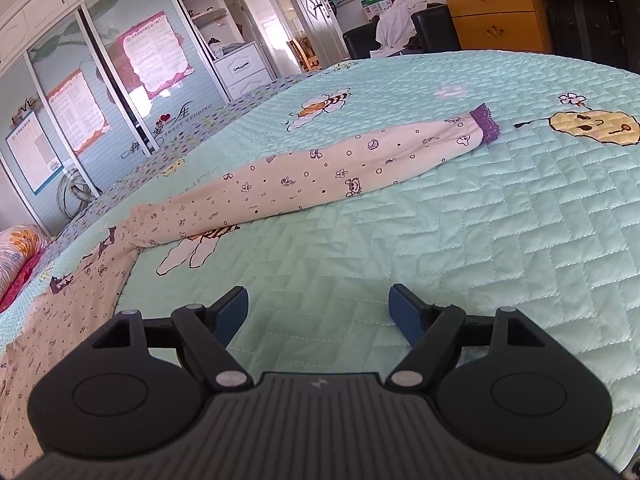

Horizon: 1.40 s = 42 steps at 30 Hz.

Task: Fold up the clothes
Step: 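Carry the other purple-trimmed cuff with the left gripper across the garment body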

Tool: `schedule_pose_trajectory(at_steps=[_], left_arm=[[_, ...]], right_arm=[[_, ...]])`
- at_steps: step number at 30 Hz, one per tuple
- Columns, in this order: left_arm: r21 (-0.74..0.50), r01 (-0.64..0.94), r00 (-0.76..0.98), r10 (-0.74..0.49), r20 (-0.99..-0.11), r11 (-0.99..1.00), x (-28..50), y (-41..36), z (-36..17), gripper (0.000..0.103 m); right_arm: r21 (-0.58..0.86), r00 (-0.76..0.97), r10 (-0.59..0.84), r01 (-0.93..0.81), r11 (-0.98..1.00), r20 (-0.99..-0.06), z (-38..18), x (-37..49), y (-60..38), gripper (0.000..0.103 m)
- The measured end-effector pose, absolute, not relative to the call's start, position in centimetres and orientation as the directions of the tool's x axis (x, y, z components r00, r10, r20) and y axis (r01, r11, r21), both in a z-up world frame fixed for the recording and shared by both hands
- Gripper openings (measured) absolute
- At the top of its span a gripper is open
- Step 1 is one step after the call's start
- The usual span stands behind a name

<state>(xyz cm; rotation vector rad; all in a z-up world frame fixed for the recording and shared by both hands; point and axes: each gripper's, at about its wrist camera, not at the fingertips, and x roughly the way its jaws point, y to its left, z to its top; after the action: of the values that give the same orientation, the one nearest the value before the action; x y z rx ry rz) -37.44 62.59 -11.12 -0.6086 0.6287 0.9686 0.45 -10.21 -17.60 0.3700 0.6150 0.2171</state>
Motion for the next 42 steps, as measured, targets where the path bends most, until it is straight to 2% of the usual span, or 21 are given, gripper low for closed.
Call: schedule_pose_trajectory(at_steps=[1, 3, 6, 9, 10, 11, 12, 13, 15, 19, 22, 30, 31, 33, 35, 38, 42], left_arm=[[-0.211, -0.871, 0.448, 0.543, -0.71, 0.443, -37.3, 62.4, -10.7, 0.002], [-0.311, -0.841, 0.527, 0.542, -0.655, 0.443, -37.9, 62.1, -8.4, 0.002], [-0.523, -0.758, 0.649, 0.535, -0.541, 0.391, -39.5, 62.8, -4.6, 0.002], [-0.553, -0.777, 0.611, 0.572, -0.548, 0.3, -40.1, 66.0, -3.7, 0.007], [-0.553, -0.789, 0.589, 0.586, -0.557, 0.267, -40.2, 67.1, -3.5, 0.025], [-0.531, -0.817, 0.548, 0.592, -0.591, 0.227, -40.3, 68.3, -3.9, 0.055], [-0.488, -0.857, 0.481, 0.596, -0.643, 0.165, -40.6, 69.4, -5.0, 0.062], [-0.439, -0.894, 0.402, 0.597, -0.694, 0.091, -41.0, 70.2, -6.2, 0.062], [-0.4, -0.916, 0.348, 0.578, -0.738, 0.04, -42.0, 70.5, -8.2, 0.061], [-0.426, -0.901, 0.391, 0.582, -0.713, 0.084, -43.4, 67.9, -10.5, 0.061], [-0.398, -0.906, 0.403, 0.574, -0.713, 0.143, -43.0, 66.6, -11.4, 0.061], [-0.332, -0.91, 0.414, 0.545, -0.729, 0.247, -39.4, 69.1, -12.3, 0.062], [-0.329, -0.907, 0.42, 0.54, -0.729, 0.262, -39.0, 69.2, -12.5, 0.061], [-0.331, -0.897, 0.439, 0.524, -0.729, 0.292, -38.4, 69.5, -12.9, 0.052], [-0.366, -0.878, 0.477, 0.488, -0.731, 0.31, -38.3, 69.6, -13.2, 0.0], [-0.443, -0.846, 0.533, 0.499, -0.683, 0.296, -39.3, 68.4, -12.2, 0.0], [-0.563, -0.784, 0.593, 0.58, -0.558, 0.261, -43.3, 65.5, -8.2, 0.0]], right_arm=[[0.398, 0.797, 0.305, -0.089, 0.913, -0.521, -17.6, 0.4, -10.2, 0.077], [0.396, 0.797, 0.305, -0.09, 0.914, -0.522, -17.6, 0.4, -10.2, 0.077], [0.392, 0.797, 0.304, -0.092, 0.915, -0.522, -17.6, 0.4, -10.1, 0.078], [0.379, 0.798, 0.299, -0.097, 0.92, -0.523, -17.6, 0.4, -9.8, 0.079], [0.38, 0.798, 0.3, -0.097, 0.92, -0.522, -17.6, 0.4, -9.8, 0.079], [0.384, 0.799, 0.302, -0.096, 0.918, -0.521, -17.6, 0.4, -9.9, 0.079], [0.389, 0.799, 0.304, -0.096, 0.916, -0.519, -17.6, 0.3, -10.0, 0.079], [0.394, 0.799, 0.306, -0.095, 0.914, -0.518, -17.6, 0.3, -10.1, 0.079], [0.398, 0.799, 0.308, -0.094, 0.912, -0.517, -17.6, 0.3, -10.1, 0.079], [0.386, 0.799, 0.301, -0.095, 0.918, -0.52, -17.6, 0.3, -9.9, 0.08], [0.363, 0.799, 0.293, -0.101, 0.926, -0.525, -17.5, 0.3, -9.5, 0.081], [0.335, 0.802, 0.276, -0.101, 0.937, -0.53, -17.5, 0.2, -9.0, 0.082], [0.33, 0.802, 0.273, -0.1, 0.939, -0.531, -17.5, 0.1, -9.0, 0.082], [0.32, 0.803, 0.267, -0.1, 0.942, -0.533, -17.5, 0.1, -8.8, 0.082], [0.31, 0.804, 0.26, -0.1, 0.945, -0.534, -17.5, 0.1, -8.7, 0.082], [0.299, 0.806, 0.253, -0.1, 0.949, -0.536, -17.5, 0.1, -8.5, 0.082], [0.306, 0.807, 0.257, -0.1, 0.947, -0.532, -17.5, 0.1, -8.6, 0.082]])
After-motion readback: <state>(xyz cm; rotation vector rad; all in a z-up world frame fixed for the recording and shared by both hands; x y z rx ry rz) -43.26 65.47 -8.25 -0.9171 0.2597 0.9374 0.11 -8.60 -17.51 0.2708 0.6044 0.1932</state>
